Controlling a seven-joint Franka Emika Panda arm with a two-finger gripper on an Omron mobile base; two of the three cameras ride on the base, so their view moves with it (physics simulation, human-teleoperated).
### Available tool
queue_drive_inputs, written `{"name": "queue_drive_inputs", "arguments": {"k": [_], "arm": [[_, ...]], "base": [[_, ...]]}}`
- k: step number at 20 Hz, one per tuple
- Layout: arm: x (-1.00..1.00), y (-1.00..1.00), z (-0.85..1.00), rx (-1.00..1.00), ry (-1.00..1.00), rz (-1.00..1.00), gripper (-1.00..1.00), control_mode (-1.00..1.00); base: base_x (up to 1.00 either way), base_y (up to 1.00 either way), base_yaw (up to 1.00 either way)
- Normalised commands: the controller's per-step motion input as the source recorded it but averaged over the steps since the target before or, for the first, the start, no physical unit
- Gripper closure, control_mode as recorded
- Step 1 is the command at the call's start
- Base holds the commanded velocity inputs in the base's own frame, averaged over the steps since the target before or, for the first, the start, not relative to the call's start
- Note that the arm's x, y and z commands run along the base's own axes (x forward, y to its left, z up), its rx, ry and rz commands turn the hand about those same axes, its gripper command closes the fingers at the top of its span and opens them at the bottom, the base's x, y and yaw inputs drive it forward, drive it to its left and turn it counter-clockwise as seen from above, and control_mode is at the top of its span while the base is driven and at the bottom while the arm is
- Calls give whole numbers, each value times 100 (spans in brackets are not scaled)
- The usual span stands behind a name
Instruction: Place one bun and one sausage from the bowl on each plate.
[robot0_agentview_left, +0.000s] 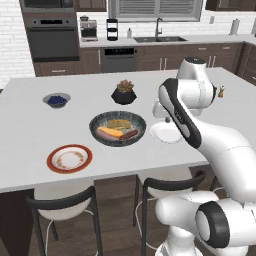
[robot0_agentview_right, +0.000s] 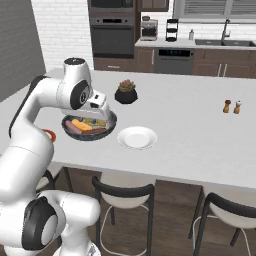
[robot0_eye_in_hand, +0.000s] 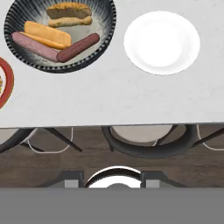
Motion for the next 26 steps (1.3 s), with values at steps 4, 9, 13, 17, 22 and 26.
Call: {"name": "queue_drive_inputs", "arguments": {"k": [4, 9, 13, 17, 22, 26], "arm": [[1, 15, -21, 0, -5, -1, -100, -100], [-9, 67, -19, -3, -11, 0, -100, -100], [47, 77, 0, 0, -4, 13, -100, -100], [100, 45, 0, 0, 4, 19, -100, -100], [100, 42, -40, 0, 20, 8, -100, -100], [100, 29, -65, 0, 11, 8, -100, -100]], "base": [[0, 0, 0], [0, 0, 0], [0, 0, 0], [0, 0, 0], [0, 0, 0], [0, 0, 0]]}}
